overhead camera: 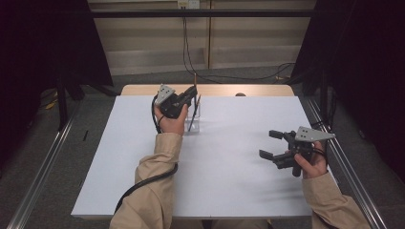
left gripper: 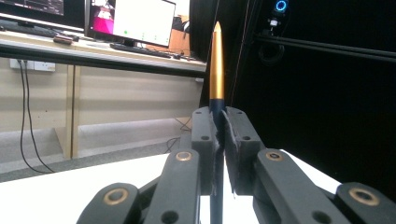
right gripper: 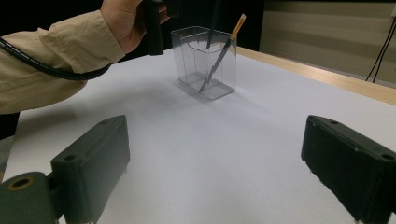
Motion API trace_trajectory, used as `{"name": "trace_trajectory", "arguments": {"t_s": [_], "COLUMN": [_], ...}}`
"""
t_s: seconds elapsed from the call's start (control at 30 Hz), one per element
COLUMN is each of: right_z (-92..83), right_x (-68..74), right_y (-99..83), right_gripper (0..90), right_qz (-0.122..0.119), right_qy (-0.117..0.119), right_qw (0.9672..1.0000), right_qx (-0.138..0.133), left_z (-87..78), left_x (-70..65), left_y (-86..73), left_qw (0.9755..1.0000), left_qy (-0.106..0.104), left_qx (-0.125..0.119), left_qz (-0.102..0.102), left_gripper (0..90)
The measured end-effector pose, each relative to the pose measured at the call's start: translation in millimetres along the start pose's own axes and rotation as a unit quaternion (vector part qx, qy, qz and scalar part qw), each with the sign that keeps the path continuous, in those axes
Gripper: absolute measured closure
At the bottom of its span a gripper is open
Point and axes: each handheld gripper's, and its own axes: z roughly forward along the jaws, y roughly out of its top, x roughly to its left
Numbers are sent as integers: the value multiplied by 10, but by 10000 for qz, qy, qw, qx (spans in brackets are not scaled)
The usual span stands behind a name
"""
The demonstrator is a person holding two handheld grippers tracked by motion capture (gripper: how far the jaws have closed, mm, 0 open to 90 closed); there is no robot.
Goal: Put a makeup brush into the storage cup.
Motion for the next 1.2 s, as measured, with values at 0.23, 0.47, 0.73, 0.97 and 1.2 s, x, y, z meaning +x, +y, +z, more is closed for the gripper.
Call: {"name": "trace_trajectory", "arguments": {"t_s": [0.23, 0.47, 0.73, 0.97, 1.2], "right_z": [-5, -2, 6, 0, -1], "right_x": [3, 3, 9, 19, 28], "right_y": [3, 2, 8, 18, 26], "right_gripper": [68, 68, 68, 68, 68], "right_qz": [-11, -17, -61, -106, -141], "right_qy": [10, 14, 23, 7, 1], "right_qw": [10000, 10000, 10000, 9999, 9999], "right_qx": [-15, -6, 1, -29, -54], "left_z": [15, -5, -9, -9, -5], "left_x": [9, 10, -4, -19, -40], "left_y": [-64, -106, -148, -189, -231], "left_qw": [10000, 9999, 9998, 9997, 9996], "left_qy": [45, 40, 27, 30, 43], "left_qx": [67, 134, 177, 207, 229], "left_qz": [-22, -27, -84, -117, -166], "left_gripper": [833, 833, 832, 831, 830]}}
